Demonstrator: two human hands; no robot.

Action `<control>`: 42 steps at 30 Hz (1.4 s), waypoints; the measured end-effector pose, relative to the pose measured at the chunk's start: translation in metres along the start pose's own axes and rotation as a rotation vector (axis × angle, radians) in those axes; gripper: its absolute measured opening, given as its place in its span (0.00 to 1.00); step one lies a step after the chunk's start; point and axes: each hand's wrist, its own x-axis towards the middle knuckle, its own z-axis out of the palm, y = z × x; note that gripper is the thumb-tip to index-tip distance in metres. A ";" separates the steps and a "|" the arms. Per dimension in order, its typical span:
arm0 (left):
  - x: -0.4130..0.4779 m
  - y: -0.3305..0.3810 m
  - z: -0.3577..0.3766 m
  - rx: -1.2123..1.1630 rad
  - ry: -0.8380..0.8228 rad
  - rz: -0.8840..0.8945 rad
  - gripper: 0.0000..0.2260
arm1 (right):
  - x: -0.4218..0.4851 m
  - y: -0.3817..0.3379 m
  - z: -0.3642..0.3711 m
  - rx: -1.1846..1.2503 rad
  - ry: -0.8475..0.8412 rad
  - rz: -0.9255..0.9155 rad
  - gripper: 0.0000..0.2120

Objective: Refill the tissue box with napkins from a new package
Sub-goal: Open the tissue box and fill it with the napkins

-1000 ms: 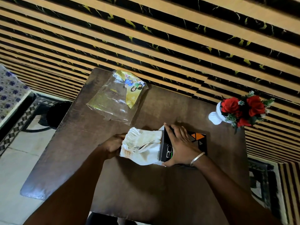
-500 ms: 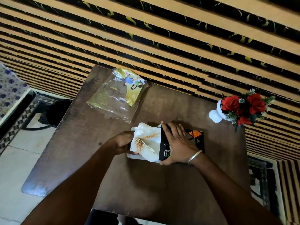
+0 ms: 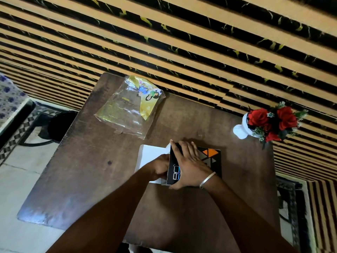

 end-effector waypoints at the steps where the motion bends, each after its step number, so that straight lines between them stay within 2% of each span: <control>1: 0.002 -0.001 0.004 -0.010 -0.008 0.012 0.13 | 0.001 -0.002 0.000 0.004 -0.002 -0.006 0.69; 4: 0.001 -0.004 0.013 0.068 0.027 0.029 0.22 | 0.002 -0.005 0.001 -0.019 0.001 -0.001 0.69; 7: 0.007 -0.011 0.006 0.253 0.034 0.195 0.28 | 0.002 -0.005 0.002 -0.014 -0.008 0.006 0.69; 10: 0.000 -0.009 0.007 0.369 0.146 0.339 0.11 | 0.002 -0.005 0.003 0.003 -0.018 0.017 0.69; 12: -0.001 -0.012 -0.001 0.379 0.280 0.376 0.12 | 0.001 -0.005 0.005 0.002 -0.012 0.018 0.70; 13: -0.001 -0.018 -0.008 0.513 0.366 0.441 0.16 | 0.001 -0.004 0.006 -0.005 -0.006 0.019 0.70; 15: -0.006 -0.034 -0.024 0.945 0.465 0.556 0.25 | 0.002 -0.004 0.008 -0.016 -0.003 0.020 0.71; 17: -0.010 -0.045 -0.036 1.297 0.390 0.653 0.28 | 0.003 -0.003 0.009 -0.018 0.002 0.020 0.71; 19: -0.011 -0.051 -0.042 1.549 0.267 0.725 0.27 | 0.004 -0.004 0.008 -0.024 0.020 0.020 0.70; 21: -0.008 -0.055 -0.044 1.708 0.208 0.829 0.23 | 0.003 -0.003 0.008 -0.017 0.027 0.021 0.70; 24: -0.005 -0.043 -0.039 1.921 0.104 0.810 0.22 | 0.002 -0.002 0.009 -0.006 0.017 0.011 0.70; 28: 0.002 -0.027 -0.030 1.983 -0.061 0.665 0.30 | 0.003 -0.001 0.010 0.002 0.006 0.007 0.71; 29: 0.008 -0.028 -0.029 2.003 -0.061 0.678 0.30 | 0.004 0.000 0.010 0.004 0.004 0.010 0.71; 31: 0.013 -0.030 -0.028 2.057 -0.065 0.725 0.28 | 0.005 0.000 0.011 0.007 0.001 0.017 0.72; 33: 0.002 -0.021 -0.022 2.096 -0.125 0.640 0.25 | 0.005 0.001 0.011 0.007 -0.003 0.019 0.72; 35: 0.001 -0.016 -0.021 2.073 -0.083 0.624 0.22 | 0.006 0.000 0.011 0.005 -0.003 0.017 0.71; 37: 0.008 -0.020 -0.025 2.054 -0.085 0.702 0.20 | 0.005 0.000 0.011 -0.001 0.001 0.014 0.70; 38: 0.008 -0.024 -0.026 2.044 -0.084 0.680 0.22 | 0.005 0.000 0.011 -0.002 0.002 0.013 0.70; 39: 0.006 -0.026 -0.027 2.054 -0.084 0.552 0.28 | 0.005 0.001 0.011 0.001 0.001 0.011 0.70; 40: 0.007 -0.033 -0.027 1.992 -0.025 0.446 0.39 | 0.005 0.001 0.012 0.007 0.001 0.009 0.70; 41: 0.008 -0.036 -0.029 1.932 0.125 0.421 0.48 | 0.005 0.001 0.011 0.013 0.003 0.004 0.70; 42: 0.005 -0.033 -0.027 1.916 0.160 0.440 0.48 | 0.004 0.001 0.011 0.020 0.001 -0.001 0.71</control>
